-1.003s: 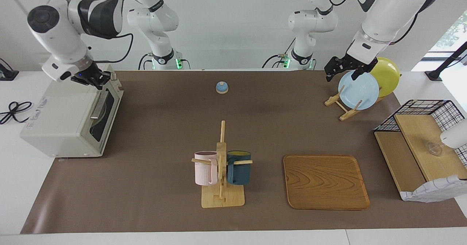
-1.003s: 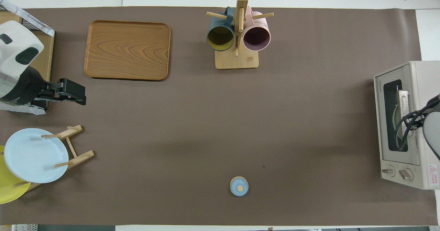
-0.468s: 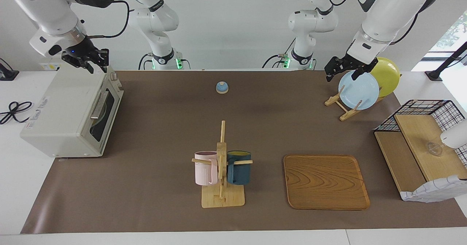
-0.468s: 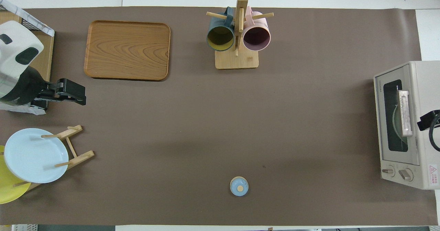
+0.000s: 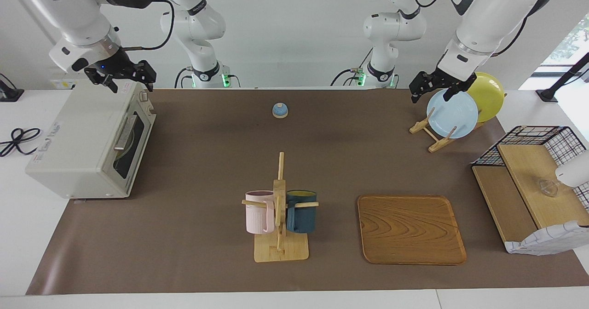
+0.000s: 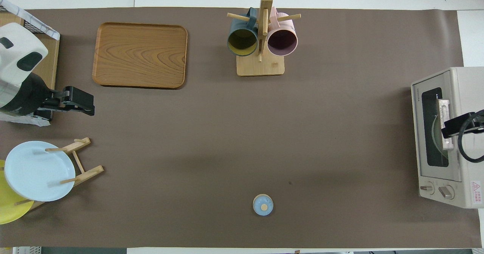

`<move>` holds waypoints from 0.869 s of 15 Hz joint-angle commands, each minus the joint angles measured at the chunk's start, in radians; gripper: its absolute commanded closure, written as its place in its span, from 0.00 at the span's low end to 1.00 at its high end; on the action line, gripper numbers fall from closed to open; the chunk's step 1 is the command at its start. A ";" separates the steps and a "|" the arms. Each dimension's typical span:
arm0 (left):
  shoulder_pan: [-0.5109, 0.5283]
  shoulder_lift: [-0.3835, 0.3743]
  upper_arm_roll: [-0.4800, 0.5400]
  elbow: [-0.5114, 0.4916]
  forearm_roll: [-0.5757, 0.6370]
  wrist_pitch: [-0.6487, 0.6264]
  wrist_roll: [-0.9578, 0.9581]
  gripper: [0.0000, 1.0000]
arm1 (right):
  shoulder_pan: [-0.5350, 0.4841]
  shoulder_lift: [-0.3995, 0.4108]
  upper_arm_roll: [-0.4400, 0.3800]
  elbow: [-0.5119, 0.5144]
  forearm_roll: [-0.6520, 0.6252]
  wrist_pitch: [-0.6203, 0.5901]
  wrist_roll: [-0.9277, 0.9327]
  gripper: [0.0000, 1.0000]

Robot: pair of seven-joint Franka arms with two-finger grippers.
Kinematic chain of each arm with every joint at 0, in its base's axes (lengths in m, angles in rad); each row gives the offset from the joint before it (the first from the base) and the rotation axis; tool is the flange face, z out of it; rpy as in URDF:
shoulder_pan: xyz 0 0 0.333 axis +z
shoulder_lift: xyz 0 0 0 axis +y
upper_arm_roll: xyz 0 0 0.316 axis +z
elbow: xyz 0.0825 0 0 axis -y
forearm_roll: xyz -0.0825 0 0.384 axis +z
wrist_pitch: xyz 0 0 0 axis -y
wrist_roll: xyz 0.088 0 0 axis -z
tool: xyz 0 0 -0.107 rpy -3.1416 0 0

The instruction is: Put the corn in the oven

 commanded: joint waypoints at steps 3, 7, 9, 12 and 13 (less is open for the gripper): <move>0.009 -0.001 -0.008 0.010 0.016 -0.018 0.002 0.00 | -0.011 0.048 0.028 0.058 0.006 0.004 0.033 0.00; 0.009 -0.001 -0.008 0.010 0.016 -0.018 0.002 0.00 | 0.001 0.078 0.040 0.109 -0.008 -0.002 0.032 0.00; 0.009 -0.001 -0.008 0.010 0.016 -0.018 0.002 0.00 | 0.006 0.087 0.043 0.123 -0.014 -0.008 0.032 0.00; 0.009 -0.001 -0.008 0.010 0.016 -0.018 0.002 0.00 | -0.011 0.115 0.036 0.155 0.022 -0.033 0.033 0.00; 0.009 -0.001 -0.008 0.010 0.016 -0.020 0.002 0.00 | -0.008 0.112 0.032 0.152 0.039 -0.036 0.038 0.00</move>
